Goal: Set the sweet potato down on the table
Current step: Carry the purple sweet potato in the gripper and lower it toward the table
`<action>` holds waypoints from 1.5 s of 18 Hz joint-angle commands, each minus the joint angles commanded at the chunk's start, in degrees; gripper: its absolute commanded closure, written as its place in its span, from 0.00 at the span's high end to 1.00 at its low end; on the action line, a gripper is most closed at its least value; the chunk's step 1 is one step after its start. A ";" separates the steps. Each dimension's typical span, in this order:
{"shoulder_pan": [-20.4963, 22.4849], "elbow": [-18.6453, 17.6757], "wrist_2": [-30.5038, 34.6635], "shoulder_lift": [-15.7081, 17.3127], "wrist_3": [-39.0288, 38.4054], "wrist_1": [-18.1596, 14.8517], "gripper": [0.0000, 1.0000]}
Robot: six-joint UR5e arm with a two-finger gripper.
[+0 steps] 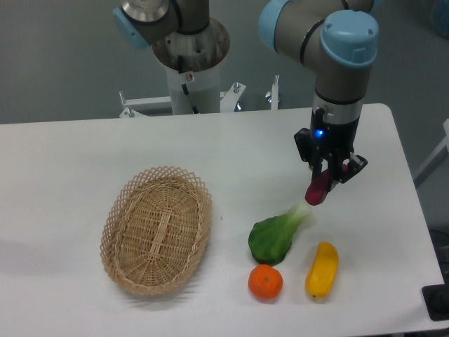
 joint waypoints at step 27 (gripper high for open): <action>1.76 -23.55 11.42 1.59 19.07 12.83 0.18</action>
